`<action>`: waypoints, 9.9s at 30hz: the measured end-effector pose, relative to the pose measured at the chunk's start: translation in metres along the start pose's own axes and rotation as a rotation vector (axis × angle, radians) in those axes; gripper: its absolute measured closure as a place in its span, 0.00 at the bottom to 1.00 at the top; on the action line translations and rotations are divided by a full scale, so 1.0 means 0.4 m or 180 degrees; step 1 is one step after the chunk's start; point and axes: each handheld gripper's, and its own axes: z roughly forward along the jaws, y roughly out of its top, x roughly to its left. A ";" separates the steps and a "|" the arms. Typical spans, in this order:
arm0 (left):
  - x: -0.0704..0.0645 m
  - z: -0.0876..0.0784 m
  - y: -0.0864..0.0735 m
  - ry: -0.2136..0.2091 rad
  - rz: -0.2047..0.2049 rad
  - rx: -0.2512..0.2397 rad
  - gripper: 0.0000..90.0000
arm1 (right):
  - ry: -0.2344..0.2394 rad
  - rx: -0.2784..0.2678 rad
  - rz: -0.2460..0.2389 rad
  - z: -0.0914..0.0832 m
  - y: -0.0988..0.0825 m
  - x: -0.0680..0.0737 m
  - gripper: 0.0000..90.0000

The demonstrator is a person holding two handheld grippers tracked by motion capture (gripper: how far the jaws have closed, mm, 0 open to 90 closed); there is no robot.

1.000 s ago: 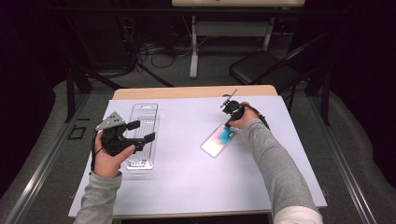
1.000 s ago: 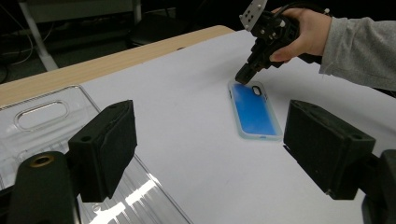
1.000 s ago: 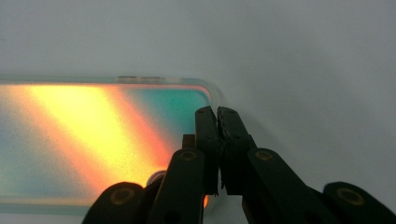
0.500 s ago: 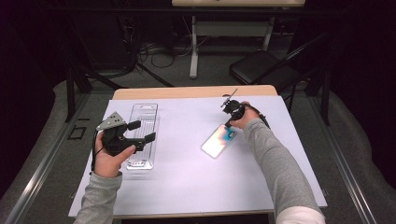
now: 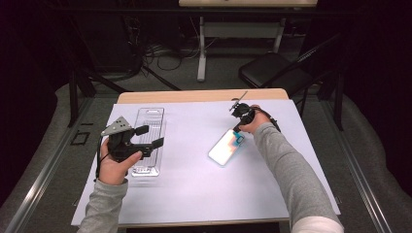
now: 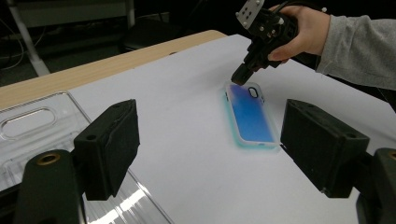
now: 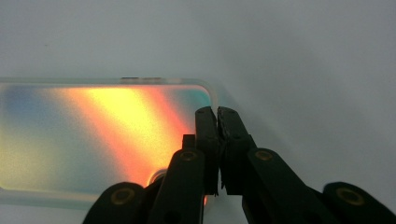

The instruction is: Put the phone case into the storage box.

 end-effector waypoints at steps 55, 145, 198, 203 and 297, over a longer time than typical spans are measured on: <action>-0.071 0.085 -0.022 -0.0601 -0.0266 0.0252 0.37 | 0.0030 -0.0156 -0.0808 -0.196 0.018 0.159 0.98; -0.138 0.211 -0.101 -0.1280 -0.1064 0.0846 0.67 | -0.0115 -0.0651 -0.1862 -0.241 0.044 0.414 0.98; -0.137 0.206 -0.105 -0.1307 -0.1296 0.0885 0.88 | -0.0183 -0.0766 -0.2057 -0.234 0.024 0.463 0.97; -0.137 0.205 -0.105 -0.1284 -0.1319 0.0887 0.88 | -0.0195 -0.0778 -0.2066 -0.234 0.023 0.464 0.97; -0.123 0.189 -0.105 -0.1016 -0.1289 0.0835 0.91 | -0.0132 -0.1043 -0.1934 -0.253 0.025 0.471 0.70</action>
